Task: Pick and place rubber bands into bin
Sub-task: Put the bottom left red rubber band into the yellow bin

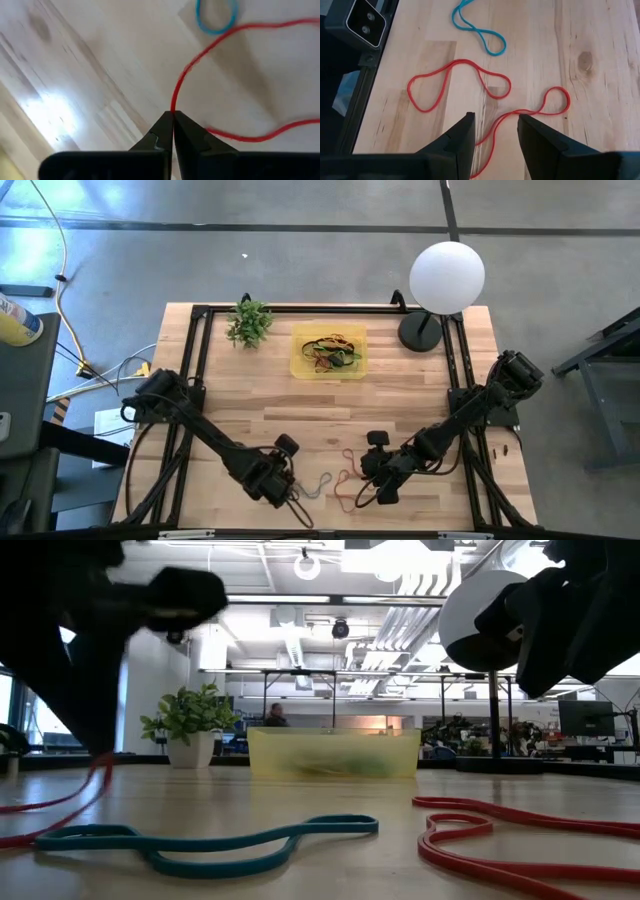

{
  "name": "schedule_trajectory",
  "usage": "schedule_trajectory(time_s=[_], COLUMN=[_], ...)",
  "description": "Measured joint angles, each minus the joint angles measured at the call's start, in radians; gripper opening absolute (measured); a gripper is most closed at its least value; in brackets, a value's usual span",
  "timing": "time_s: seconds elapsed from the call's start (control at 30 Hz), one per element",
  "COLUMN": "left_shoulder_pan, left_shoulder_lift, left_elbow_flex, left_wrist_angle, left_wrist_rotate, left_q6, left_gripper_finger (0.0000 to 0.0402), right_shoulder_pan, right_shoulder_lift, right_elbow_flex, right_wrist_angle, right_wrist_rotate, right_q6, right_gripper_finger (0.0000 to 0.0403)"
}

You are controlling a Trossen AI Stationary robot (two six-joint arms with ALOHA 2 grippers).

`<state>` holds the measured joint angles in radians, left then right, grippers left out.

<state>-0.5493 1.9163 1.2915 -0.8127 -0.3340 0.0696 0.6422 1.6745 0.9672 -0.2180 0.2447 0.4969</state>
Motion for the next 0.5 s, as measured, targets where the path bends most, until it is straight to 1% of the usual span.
schedule_trajectory(time_s=[0.13,0.5], left_shoulder_pan=[-0.002,-0.002], left_shoulder_lift=[-0.026,-0.107], left_elbow_flex=[0.001,0.002], left_wrist_angle=[-0.003,-0.011], left_wrist_rotate=[-0.014,-0.055], left_q6=[0.0,0.002], left_gripper_finger=[0.0,0.0], right_shoulder_pan=[0.0,0.0], right_shoulder_lift=[0.0,0.0], right_elbow_flex=[0.0,0.0], right_wrist_angle=[0.006,0.006], right_wrist_rotate=[0.019,0.024], right_q6=[0.0,0.0], right_gripper_finger=[0.0138,0.0138])
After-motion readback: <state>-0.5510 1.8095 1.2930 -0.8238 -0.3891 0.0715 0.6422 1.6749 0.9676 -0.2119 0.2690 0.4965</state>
